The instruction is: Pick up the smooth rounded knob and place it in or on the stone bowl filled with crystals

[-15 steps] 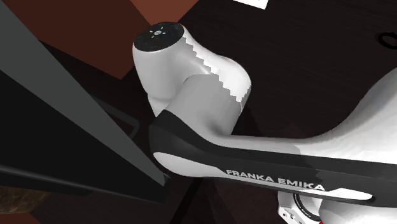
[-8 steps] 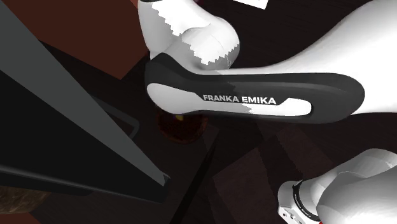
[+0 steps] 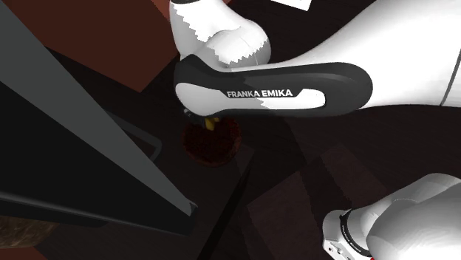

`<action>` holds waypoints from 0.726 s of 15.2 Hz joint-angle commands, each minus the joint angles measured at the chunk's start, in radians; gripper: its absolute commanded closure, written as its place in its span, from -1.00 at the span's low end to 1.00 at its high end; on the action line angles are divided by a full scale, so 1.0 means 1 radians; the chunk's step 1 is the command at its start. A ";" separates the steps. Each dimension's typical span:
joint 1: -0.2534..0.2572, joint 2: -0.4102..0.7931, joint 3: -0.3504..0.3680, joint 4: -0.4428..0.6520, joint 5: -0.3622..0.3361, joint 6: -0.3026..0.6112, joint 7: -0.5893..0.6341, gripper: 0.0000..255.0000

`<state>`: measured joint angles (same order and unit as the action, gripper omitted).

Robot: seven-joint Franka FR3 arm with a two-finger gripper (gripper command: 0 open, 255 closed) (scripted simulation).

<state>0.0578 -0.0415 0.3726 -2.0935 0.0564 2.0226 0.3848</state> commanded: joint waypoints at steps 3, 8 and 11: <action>0.001 0.023 0.002 -0.032 -0.008 0.053 0.004 1.00; 0.002 0.053 0.004 -0.069 -0.019 0.119 0.011 1.00; 0.003 0.058 0.004 -0.073 -0.021 0.128 0.012 1.00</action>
<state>0.0599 0.0133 0.3756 -2.1643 0.0361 2.1489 0.3965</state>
